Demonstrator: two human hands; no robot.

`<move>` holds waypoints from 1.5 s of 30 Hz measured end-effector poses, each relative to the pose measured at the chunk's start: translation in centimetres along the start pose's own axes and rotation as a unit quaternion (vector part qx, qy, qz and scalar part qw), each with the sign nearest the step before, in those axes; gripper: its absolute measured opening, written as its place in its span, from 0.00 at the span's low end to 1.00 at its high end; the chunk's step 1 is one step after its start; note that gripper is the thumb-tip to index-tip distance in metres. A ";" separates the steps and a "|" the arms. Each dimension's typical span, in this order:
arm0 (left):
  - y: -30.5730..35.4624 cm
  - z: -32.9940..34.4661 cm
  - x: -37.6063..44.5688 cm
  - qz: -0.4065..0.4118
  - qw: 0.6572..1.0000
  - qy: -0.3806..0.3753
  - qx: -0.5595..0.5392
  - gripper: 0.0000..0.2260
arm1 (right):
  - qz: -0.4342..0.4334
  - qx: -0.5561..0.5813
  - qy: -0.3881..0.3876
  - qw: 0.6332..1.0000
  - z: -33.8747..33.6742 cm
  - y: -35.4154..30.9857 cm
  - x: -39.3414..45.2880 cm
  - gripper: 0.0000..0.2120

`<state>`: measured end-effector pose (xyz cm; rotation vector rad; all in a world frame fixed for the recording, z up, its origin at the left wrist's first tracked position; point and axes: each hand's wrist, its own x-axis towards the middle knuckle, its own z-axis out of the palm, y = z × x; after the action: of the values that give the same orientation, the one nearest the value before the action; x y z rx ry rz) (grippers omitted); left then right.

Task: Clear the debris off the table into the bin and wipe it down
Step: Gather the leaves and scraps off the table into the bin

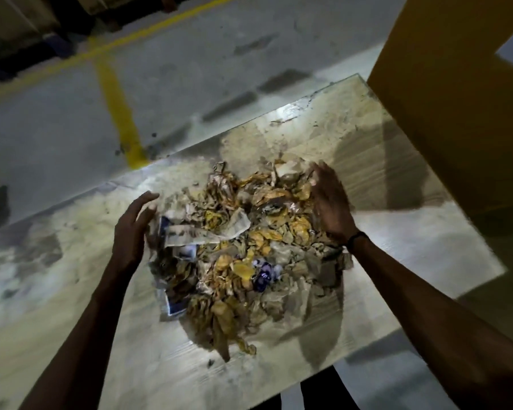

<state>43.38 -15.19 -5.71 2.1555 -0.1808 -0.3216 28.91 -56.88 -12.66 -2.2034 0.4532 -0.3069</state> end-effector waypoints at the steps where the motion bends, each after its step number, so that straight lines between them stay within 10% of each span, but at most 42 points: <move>1: -1.6 -0.4 -1.1 -0.011 1.000 0.021 -0.003 0.15 | 0.004 0.007 0.003 1.000 -0.3 -0.2 0.4 0.29; 7: -4.9 0.1 -6.8 -0.068 0.990 0.122 -0.038 0.21 | 0.021 0.008 -0.052 0.998 -0.3 -1.9 1.7 0.32; 22: 0.0 10.4 -4.9 0.079 0.992 0.082 0.058 0.21 | 0.029 -0.033 -0.079 0.996 5.8 -7.1 -3.2 0.30; 31: -3.6 4.1 -12.1 0.005 0.986 0.165 0.027 0.25 | 0.068 -0.021 0.010 0.997 -1.8 -2.0 -7.9 0.35; 39: -1.4 12.1 -15.4 -0.004 0.991 0.131 0.008 0.30 | 0.078 -0.007 -0.057 0.995 3.6 -6.3 -11.9 0.33; 45: -0.9 10.2 -17.8 0.011 0.962 0.267 -0.047 0.23 | 0.044 0.019 0.048 0.998 -0.4 -4.4 -12.4 0.30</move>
<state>23.33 -18.30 -9.10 2.0643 0.1179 0.2655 18.49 -49.37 -9.75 -2.1316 0.5895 -0.3718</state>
